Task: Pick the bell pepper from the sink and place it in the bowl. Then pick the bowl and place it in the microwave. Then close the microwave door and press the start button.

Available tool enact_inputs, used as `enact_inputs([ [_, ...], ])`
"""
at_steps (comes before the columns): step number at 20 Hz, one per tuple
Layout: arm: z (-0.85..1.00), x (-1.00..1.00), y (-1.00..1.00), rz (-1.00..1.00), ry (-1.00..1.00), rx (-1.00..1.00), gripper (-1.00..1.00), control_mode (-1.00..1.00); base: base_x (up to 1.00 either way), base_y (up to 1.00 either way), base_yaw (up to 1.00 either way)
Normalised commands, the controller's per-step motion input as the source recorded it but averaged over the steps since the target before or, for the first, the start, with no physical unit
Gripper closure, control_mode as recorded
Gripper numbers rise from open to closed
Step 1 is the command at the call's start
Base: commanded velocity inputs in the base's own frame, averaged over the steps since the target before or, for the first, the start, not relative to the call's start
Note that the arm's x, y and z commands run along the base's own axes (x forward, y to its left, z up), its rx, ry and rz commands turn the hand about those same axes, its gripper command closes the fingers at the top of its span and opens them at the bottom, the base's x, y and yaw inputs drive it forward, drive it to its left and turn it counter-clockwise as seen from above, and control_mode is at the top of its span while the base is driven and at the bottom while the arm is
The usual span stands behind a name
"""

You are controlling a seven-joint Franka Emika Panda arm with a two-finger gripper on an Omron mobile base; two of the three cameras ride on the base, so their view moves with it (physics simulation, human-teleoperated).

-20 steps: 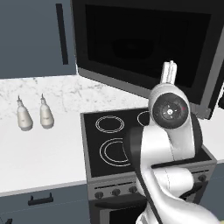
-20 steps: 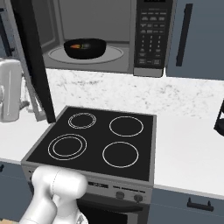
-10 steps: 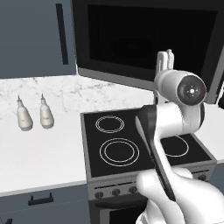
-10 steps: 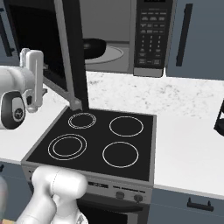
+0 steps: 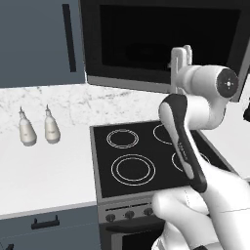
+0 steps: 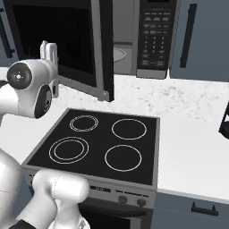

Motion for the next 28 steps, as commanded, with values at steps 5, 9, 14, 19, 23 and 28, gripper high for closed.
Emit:
enact_inputs([
  [5,0.19,0.47,0.00,0.15,0.02,0.00,-1.00,-1.00,0.00,0.00,0.00],
  [9,0.21,0.45,0.02,0.10,0.06,0.00,-1.00,-1.00,0.00,0.00,0.00],
  [14,0.12,0.53,0.03,0.08,0.08,0.00,-1.00,-1.00,0.00,0.00,0.00],
  [19,0.00,0.46,0.08,0.06,0.03,0.00,-1.00,-1.00,0.00,0.00,0.00],
  [23,-0.01,0.23,0.19,0.02,0.00,0.00,-1.00,-1.00,0.00,0.00,0.00],
  [28,-0.07,0.26,0.32,0.00,0.00,0.00,-1.00,-1.00,0.00,0.00,0.00],
])
